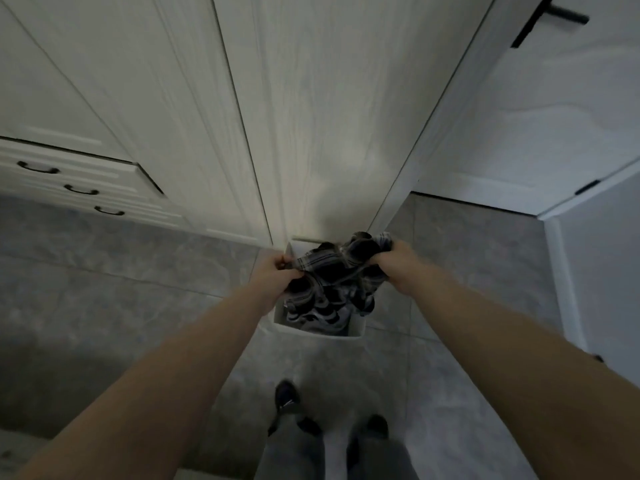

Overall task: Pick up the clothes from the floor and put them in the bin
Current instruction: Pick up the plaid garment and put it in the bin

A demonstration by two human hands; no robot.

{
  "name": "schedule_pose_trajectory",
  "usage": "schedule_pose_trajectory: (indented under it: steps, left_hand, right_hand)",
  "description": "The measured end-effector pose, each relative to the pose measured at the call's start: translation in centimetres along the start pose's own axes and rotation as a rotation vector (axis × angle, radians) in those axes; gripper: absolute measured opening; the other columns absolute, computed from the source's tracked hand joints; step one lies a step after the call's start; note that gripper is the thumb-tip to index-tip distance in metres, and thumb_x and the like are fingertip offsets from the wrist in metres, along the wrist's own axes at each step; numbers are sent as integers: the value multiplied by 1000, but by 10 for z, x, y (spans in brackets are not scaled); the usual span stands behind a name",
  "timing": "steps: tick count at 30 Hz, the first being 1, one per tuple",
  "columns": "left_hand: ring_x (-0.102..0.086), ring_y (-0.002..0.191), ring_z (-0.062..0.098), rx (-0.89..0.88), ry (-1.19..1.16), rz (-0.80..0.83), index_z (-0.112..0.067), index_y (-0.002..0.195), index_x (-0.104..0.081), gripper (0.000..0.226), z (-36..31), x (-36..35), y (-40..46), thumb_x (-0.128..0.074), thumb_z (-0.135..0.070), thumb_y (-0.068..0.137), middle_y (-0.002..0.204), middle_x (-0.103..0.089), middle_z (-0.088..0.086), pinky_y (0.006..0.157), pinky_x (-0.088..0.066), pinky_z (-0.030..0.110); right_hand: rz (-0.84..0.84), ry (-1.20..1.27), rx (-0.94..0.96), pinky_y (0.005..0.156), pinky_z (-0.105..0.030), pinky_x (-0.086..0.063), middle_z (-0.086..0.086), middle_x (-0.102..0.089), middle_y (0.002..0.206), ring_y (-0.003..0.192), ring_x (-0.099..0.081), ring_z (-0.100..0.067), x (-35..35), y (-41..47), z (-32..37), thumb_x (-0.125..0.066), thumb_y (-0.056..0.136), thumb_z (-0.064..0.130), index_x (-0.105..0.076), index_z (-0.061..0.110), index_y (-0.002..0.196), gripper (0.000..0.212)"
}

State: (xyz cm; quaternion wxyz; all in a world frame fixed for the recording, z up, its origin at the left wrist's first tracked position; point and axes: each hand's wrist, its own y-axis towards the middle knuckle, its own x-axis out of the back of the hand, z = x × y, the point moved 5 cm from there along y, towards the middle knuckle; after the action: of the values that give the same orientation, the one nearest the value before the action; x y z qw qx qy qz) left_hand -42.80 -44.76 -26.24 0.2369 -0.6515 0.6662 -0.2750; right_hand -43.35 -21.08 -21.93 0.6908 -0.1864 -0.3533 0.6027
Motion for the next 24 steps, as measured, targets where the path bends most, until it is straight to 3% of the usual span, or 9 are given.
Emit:
schedule_pose_trajectory:
  steps: [2,6,11,15,21,24]
  left_hand:
    - [-63,92,32,42,-20,-3,-15,77,-58,21,12,2,26,-69,3,77,93,-62,16,86,-56,47]
    - [-61,77,26,82,-66,-21,-14,73,-56,24,38,-4,71,-64,8,81,81,-60,11,64,-53,35]
    - [-60,85,32,99,-19,-100,-18,73,-55,27,83,-9,130,-66,5,79,79,-58,10,80,-57,48]
    - [-60,83,32,104,-5,-157,-21,74,-52,30,111,-12,174,-65,5,79,85,-58,13,80,-57,56]
    - [-64,87,29,133,-55,-158,-17,76,-57,27,147,-29,206,-60,8,84,92,-61,9,70,-59,39]
    - [-63,85,22,159,-1,-205,-15,82,-59,17,160,-29,207,-62,1,86,94,-62,8,64,-58,30]
  right_hand:
    - [-32,4,-9,97,-59,-50,-21,-65,111,103,-63,-40,-12,32,-11,-69,70,-8,-61,4,103,35]
    - [-92,48,-39,89,-56,-56,-19,-71,101,95,-68,-36,-33,91,-51,-72,57,-3,-69,8,98,43]
    - [-106,74,-26,91,-53,-56,-14,-73,101,98,-68,-31,-56,143,-83,-73,55,4,-72,11,100,46]
    - [-105,39,2,96,-53,-53,-11,-74,101,100,-68,-30,-71,189,-112,-66,67,2,-73,16,95,33]
    - [-147,-86,17,94,-45,-55,0,-71,111,103,-65,-25,-84,221,-131,-57,79,19,-67,32,107,32]
    - [-167,-44,-58,86,-48,-59,5,-72,103,95,-69,-26,-88,228,-150,-57,73,22,-67,36,88,23]
